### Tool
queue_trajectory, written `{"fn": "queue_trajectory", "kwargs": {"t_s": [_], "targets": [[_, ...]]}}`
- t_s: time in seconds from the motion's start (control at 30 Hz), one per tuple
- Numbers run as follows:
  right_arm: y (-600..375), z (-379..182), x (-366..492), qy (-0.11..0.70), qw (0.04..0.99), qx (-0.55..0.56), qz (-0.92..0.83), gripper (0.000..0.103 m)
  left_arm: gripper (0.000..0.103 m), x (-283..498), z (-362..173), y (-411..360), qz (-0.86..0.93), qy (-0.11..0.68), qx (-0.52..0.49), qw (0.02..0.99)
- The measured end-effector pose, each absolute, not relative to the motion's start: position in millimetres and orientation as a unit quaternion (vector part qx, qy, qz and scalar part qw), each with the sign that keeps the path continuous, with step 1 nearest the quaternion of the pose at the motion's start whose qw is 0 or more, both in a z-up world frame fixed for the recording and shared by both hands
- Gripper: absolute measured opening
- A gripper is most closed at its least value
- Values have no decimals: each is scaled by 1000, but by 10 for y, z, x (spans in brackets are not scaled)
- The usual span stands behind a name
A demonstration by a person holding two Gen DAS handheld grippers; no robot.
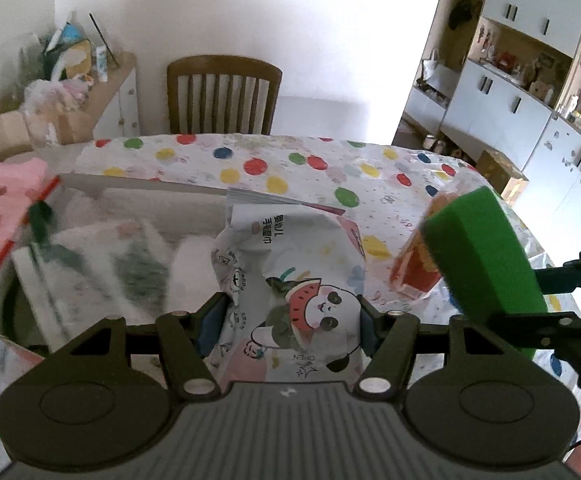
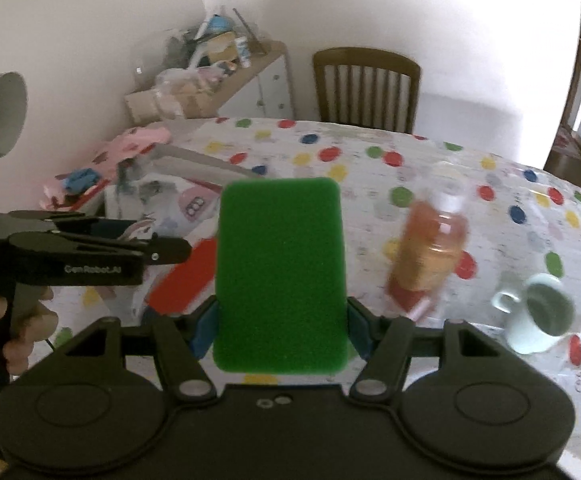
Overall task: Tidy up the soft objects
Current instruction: 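Lift and carry the sponge and panda snack bag with both grippers over the box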
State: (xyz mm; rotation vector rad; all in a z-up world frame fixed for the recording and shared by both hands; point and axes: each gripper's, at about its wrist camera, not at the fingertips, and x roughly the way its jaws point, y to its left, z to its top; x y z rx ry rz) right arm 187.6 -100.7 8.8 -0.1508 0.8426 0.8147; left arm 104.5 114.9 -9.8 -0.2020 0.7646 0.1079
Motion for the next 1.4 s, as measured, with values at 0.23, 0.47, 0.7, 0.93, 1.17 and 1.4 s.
{"fn": "queue_trajectory", "kwargs": {"t_s": [0.23,0.47,0.7,0.93,1.17,1.4], "targets": [[-477,169,1587,386,828,-80,399,64,65,778,-29,1568,69,368,-87,923],[-44,147,1471,386,822,-77,411,64,65,667,-22,1972,88,368,-84,922],[313,33,1447,393,818,-86,411,64,65,683,-112,2218,101,376,-79,918],[592,-105,1488,402,816,-93,404,64,65,772,-184,2495,117,384,-76,913],[829,-260,1666,410,818,-104,390,64,65,934,-343,2773,149,398,-71,902],[1097,-396,1782,408,822,-123,379,65,65,1121,-512,2935,157,402,-74,899]]}}
